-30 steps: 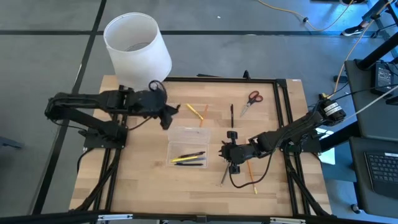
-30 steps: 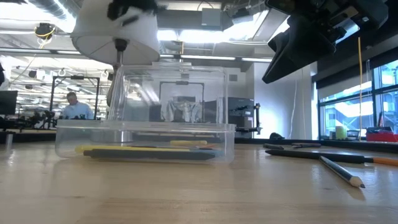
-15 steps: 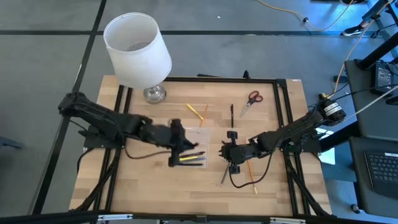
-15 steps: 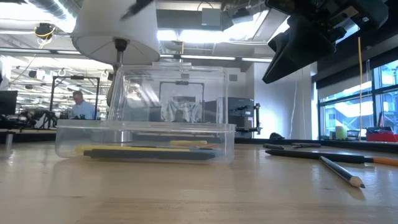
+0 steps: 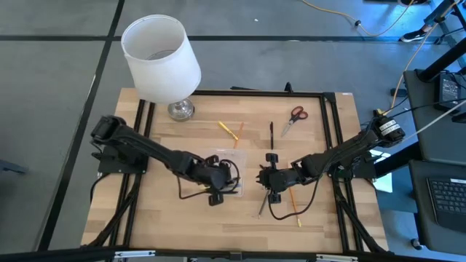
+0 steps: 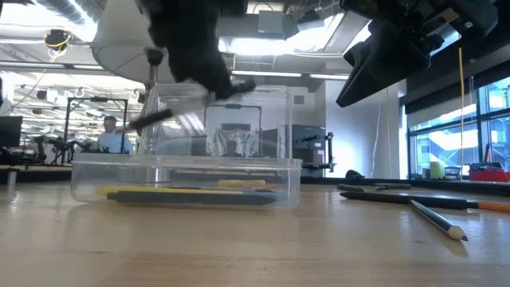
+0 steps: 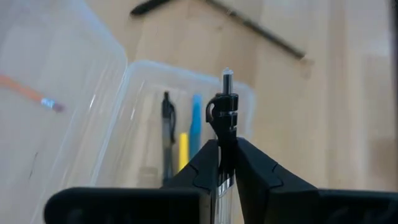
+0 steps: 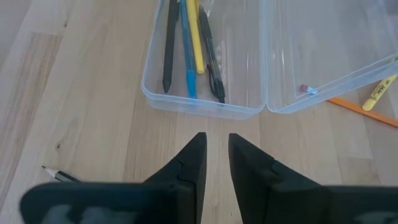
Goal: Pick & place school supplies into a supply box
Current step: Put the transparent pen into the transparent supply box
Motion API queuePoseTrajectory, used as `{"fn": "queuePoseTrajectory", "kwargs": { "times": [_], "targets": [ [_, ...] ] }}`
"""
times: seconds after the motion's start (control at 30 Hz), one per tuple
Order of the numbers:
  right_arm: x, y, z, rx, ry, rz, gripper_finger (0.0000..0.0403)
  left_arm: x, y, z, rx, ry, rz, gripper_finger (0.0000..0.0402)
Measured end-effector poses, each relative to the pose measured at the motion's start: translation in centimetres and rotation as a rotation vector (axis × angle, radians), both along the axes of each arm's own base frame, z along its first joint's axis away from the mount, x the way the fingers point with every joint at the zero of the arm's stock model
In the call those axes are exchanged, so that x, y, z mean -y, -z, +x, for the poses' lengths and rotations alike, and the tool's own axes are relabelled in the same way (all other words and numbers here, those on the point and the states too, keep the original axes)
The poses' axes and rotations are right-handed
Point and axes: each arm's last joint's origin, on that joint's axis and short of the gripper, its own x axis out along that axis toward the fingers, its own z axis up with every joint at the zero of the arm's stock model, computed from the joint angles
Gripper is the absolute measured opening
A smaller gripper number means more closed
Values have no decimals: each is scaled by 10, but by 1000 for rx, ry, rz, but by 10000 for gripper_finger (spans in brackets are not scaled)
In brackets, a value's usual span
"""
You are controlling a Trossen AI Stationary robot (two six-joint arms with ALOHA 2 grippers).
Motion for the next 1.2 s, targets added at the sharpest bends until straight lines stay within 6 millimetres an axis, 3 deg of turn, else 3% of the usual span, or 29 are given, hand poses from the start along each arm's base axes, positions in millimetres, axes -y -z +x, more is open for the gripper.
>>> {"fn": "queuePoseTrajectory", "kwargs": {
  "times": [0.5,0.97,1.2],
  "targets": [
    [0,0,0,0,1,1,71,2,55,13,-170,36,84,29],
    [0,0,0,0,0,0,71,3,58,15,-176,41,81,30],
    [0,0,0,1,-1,0,71,3,58,15,-173,31,78,57]
  ]
}}
